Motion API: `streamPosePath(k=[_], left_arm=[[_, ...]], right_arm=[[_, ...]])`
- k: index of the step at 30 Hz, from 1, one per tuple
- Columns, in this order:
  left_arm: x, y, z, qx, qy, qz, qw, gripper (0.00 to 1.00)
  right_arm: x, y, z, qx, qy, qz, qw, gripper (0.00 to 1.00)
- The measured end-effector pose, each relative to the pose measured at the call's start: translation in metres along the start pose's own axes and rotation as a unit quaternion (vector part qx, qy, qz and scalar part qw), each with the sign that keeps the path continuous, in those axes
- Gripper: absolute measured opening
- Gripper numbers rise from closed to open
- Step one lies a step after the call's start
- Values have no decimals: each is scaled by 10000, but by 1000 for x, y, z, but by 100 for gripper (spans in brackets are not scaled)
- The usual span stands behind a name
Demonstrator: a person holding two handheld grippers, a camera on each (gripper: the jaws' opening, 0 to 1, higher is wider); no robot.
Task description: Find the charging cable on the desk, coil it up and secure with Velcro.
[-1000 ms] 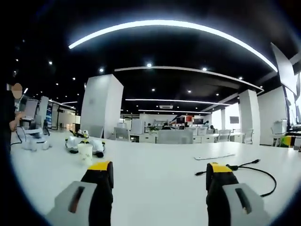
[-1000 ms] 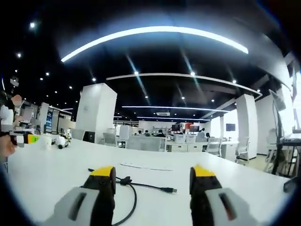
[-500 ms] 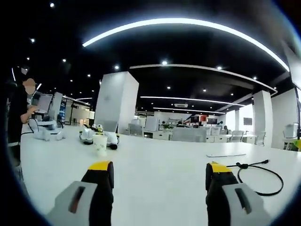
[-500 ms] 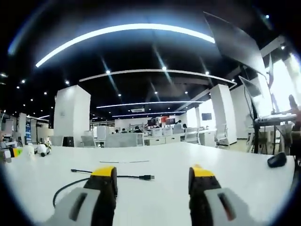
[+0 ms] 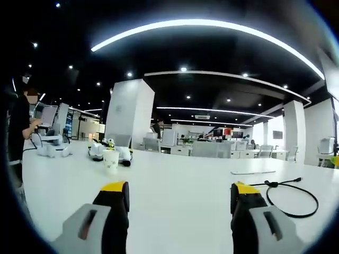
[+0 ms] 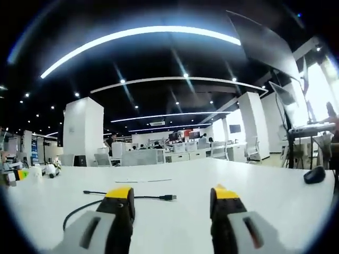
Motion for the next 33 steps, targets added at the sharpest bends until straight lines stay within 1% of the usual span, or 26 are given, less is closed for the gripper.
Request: streamPosePath(k=[6, 12, 17, 28, 33], left_arm=[[0, -1, 1, -4, -2, -2, 10000, 78], [-2, -4, 0, 48, -13, 26, 10000, 78], [-2, -6, -1, 65, -6, 2, 10000, 78], [-3, -5, 1, 17, 6, -33, 10000, 77], [-4, -9, 2, 72, 6, -59, 10000, 77]], right_arm=[[-2, -1, 0, 62, -25, 65, 10000, 58], [-2, -5, 1, 107, -54, -4, 9999, 58], [-2, -3, 0, 51, -46, 70, 10000, 59], [-1, -2, -1, 23, -49, 31, 10000, 59], [-1, -2, -1, 11, -53, 41, 10000, 59]])
Point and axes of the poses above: the point that each gripper's makers call its tool centre point, and the gripper's own axes: z roughly forward along the fingers, y roughly to its right, x roughly out of its top, the point moved 5 cm from there along -z, roughly backward along the fingers, and after that the axes turned 4 degrees about z, right-handed, at the moved point
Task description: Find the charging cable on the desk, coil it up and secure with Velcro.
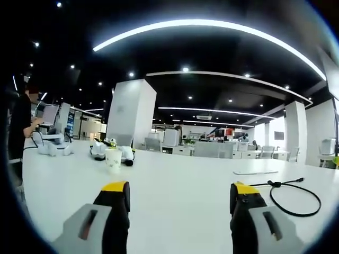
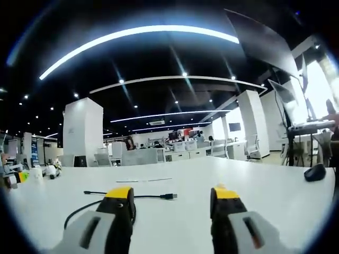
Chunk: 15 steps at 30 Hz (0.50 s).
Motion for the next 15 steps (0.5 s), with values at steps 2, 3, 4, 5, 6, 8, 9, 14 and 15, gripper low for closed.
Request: streamPosePath(k=[2, 3, 4, 5, 6, 8, 9, 14, 15], left_arm=[[0, 0, 0, 4, 0, 13, 10000, 77], [0, 0, 0, 2, -2, 13, 10000, 77], [-1, 0, 0, -6, -7, 7, 10000, 77], [-1, 0, 0, -13, -13, 0, 10000, 77], [-1, 0, 0, -20, -19, -7, 10000, 77], [-1, 1, 1, -37, -21, -10, 10000, 77], [-1, 1, 1, -38, -15, -5, 10000, 77], [0, 2, 3, -57, -3, -5, 10000, 77], [0, 3, 3, -65, 5, -1, 10000, 77]], right_arm=[[0, -1, 1, 17, -4, -22, 10000, 59], [0, -1, 1, 28, -3, -28, 10000, 59], [0, -2, 1, 32, -4, -29, 10000, 59], [0, -2, 1, 36, -7, -35, 10000, 59], [0, -2, 1, 40, -10, -39, 10000, 59], [0, -2, 1, 37, -14, -39, 10000, 59], [0, -2, 1, 35, -15, -39, 10000, 59], [1, -1, 1, 23, 3, -42, 10000, 59], [2, -1, 1, 25, 8, -43, 10000, 59]])
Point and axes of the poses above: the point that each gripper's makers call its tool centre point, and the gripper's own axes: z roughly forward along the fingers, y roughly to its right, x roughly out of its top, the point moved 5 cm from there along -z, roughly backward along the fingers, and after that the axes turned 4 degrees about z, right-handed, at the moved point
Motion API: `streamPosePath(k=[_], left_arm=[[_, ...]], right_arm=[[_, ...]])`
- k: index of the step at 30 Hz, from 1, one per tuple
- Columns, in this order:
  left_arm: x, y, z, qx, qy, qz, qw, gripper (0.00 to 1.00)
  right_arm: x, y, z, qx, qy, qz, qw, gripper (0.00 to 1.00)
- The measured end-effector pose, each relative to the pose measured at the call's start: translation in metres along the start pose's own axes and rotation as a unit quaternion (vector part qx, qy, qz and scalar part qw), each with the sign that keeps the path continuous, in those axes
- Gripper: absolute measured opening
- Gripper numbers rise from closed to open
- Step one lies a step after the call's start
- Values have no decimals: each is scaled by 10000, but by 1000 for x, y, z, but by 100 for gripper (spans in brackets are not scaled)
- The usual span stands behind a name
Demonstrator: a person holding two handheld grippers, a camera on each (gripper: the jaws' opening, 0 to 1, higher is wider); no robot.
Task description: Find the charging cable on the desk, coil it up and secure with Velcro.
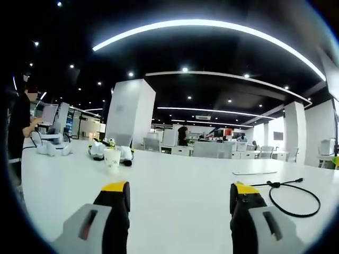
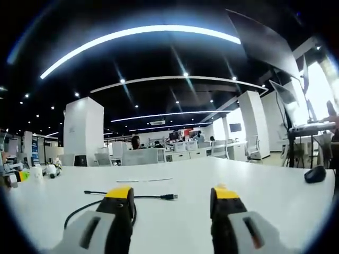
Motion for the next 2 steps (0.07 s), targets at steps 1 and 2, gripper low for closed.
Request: streamPosePath(k=[1, 2], left_arm=[[0, 0, 0, -5, 3, 6, 10000, 77], [0, 0, 0, -2, 6, 8, 10000, 77]], right_arm=[[1, 0, 0, 1, 7, -6, 10000, 59], [1, 0, 0, -2, 10, -12, 10000, 59]])
Point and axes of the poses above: the point that each gripper's makers call its tool centre point, and the gripper's own axes: z roughly forward along the fingers, y roughly to its right, x roughly out of its top, the point moved 5 cm from there along -z, roughly backward along the fingers, and after that the axes turned 4 degrees about z, right-handed, at the moved point
